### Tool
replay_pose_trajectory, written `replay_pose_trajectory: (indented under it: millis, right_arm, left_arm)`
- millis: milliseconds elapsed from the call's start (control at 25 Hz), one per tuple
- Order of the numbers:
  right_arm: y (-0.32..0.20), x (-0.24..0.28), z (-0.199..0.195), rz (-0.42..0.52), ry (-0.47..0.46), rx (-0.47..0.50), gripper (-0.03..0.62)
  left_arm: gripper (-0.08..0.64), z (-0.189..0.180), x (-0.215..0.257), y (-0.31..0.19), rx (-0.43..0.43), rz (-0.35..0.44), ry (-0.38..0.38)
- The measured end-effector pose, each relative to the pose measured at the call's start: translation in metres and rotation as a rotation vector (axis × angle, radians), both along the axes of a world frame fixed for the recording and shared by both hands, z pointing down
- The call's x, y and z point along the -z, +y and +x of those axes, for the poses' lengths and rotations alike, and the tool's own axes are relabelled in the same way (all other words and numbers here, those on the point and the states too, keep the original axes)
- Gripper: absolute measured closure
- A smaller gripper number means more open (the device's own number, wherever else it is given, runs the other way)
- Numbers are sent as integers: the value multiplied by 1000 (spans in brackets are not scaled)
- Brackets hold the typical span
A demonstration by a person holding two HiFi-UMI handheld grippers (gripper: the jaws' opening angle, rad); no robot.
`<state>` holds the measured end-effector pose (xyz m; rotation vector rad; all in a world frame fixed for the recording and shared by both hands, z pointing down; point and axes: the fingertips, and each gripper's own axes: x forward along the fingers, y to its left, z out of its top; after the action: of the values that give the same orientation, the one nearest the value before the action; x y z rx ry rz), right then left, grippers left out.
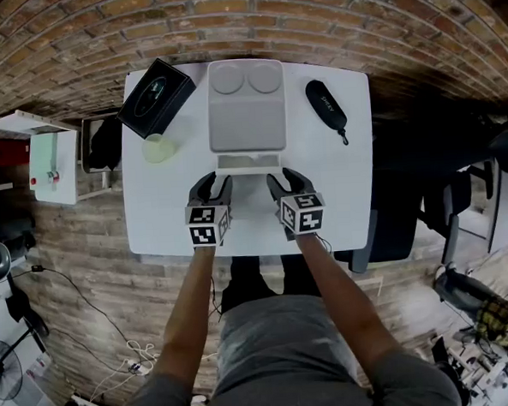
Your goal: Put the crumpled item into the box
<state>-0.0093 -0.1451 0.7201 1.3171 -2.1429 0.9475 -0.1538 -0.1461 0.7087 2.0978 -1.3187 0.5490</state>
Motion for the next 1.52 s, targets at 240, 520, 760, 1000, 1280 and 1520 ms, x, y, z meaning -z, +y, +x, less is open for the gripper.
replay_pose_trajectory:
  millis: [240,520,760,1000,1280,1520]
  right_arm:
    - [-4,0,0,-5,-2,-6,397]
    - [-8,-1,0,-11,-4,-16,391]
    - [-14,0,1,-14,-8,-32,391]
    - [-20,-1,2,-17,-5,-32,387]
    - [-25,-1,2,-17,-6,-37,382]
    - [-28,-2,1,-18,-7,-34,382]
  left_arm:
    - [405,0,0,-4,5,-6,3]
    - [405,0,0,-10,4,-9,18]
    - [404,0,0,-16,5,-16,31]
    - [403,1,-1,-21,9,-18,32]
    - [403,1,-3,-26,22,-26,23]
    - [403,1,-6,-29,34,-37,20]
